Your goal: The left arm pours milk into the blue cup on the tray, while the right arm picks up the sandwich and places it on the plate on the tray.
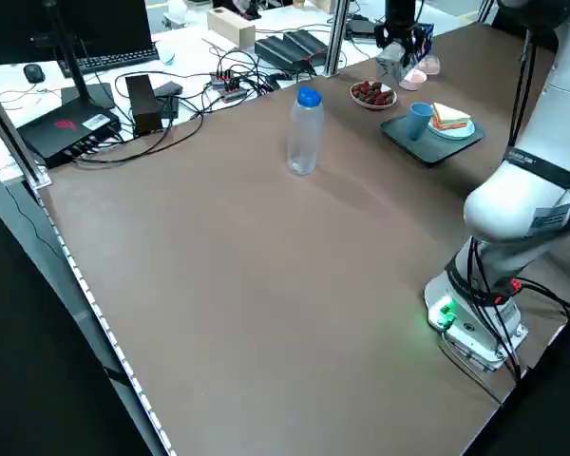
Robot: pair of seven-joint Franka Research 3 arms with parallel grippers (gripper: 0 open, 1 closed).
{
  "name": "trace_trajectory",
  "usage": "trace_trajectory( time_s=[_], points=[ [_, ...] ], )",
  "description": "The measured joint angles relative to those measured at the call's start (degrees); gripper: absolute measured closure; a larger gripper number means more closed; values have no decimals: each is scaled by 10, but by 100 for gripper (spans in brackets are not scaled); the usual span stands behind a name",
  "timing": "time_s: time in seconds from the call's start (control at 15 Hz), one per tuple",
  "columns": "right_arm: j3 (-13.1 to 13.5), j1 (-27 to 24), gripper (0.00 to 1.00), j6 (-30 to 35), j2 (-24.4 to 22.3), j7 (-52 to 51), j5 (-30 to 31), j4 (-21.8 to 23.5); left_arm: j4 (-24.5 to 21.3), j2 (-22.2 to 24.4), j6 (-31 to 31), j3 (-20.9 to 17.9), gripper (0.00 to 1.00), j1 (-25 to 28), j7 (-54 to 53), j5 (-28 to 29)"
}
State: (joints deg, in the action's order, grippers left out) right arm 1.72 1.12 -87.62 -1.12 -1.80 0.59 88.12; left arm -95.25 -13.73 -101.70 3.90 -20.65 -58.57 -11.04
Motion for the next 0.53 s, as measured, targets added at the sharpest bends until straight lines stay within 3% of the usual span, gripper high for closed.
trace_trajectory(
  time_s=[0.53],
  points=[
    [0,0,0,0,0,0,0,2,-1,-61,-23,1,49,-94,122,140]
  ],
)
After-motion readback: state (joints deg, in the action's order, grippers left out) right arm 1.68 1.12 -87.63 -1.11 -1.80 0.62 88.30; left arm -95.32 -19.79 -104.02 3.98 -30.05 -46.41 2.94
